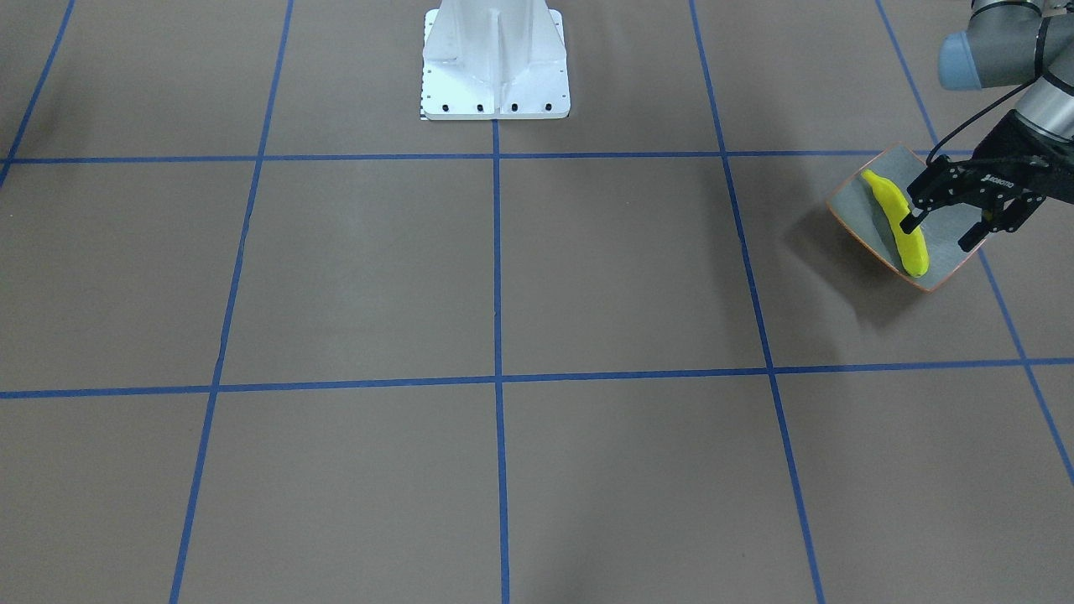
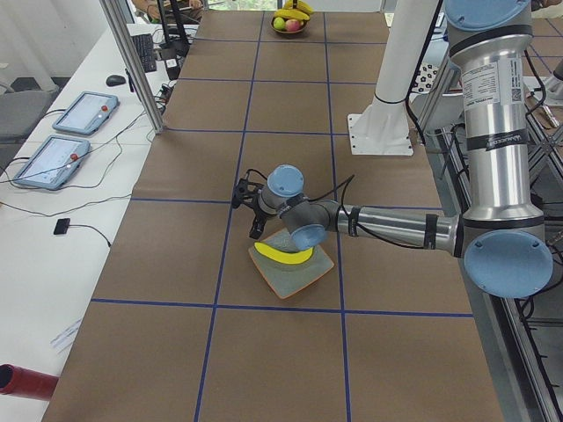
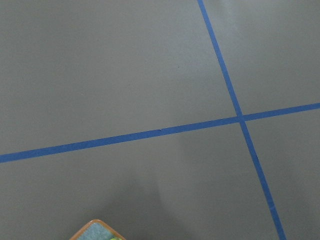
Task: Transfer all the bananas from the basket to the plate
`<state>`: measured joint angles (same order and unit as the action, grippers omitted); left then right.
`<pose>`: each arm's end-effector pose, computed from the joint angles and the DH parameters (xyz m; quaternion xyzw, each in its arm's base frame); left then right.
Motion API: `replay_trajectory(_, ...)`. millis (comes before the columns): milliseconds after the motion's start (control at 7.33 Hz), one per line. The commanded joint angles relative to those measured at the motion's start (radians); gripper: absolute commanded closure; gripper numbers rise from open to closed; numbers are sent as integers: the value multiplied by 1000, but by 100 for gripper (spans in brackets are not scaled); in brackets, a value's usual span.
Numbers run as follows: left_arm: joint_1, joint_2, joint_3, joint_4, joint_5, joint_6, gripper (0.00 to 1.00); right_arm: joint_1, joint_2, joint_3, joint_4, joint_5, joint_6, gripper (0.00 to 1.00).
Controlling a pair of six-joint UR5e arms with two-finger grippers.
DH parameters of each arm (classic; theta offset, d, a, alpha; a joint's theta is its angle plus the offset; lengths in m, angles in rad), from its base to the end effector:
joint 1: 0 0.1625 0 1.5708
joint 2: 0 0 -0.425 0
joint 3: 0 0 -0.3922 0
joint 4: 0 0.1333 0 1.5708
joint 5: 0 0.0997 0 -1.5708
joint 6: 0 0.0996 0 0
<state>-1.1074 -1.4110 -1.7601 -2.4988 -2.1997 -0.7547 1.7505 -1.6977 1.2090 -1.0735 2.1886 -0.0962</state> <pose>0.1333 -0.4338 0.5353 0.2023 0.4758 0.0185 0.8558 0.1446 -0.3731 0.8485 0.0459 -0.3006 0.0385 0.9519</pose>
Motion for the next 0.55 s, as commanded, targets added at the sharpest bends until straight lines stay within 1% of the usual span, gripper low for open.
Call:
replay_trajectory(0, 1, 0, 8, 2, -2, -2, 0, 74, 4, 44, -2, 16, -57, 100)
replay_trajectory(136, 1, -2, 8, 2, -2, -2, 0, 99, 1, 97, -16, 11, -62, 100)
replay_trajectory(409, 1, -9, 7, 3, -8, -3, 0, 103, 48, 118, -17, 13, -36, 100)
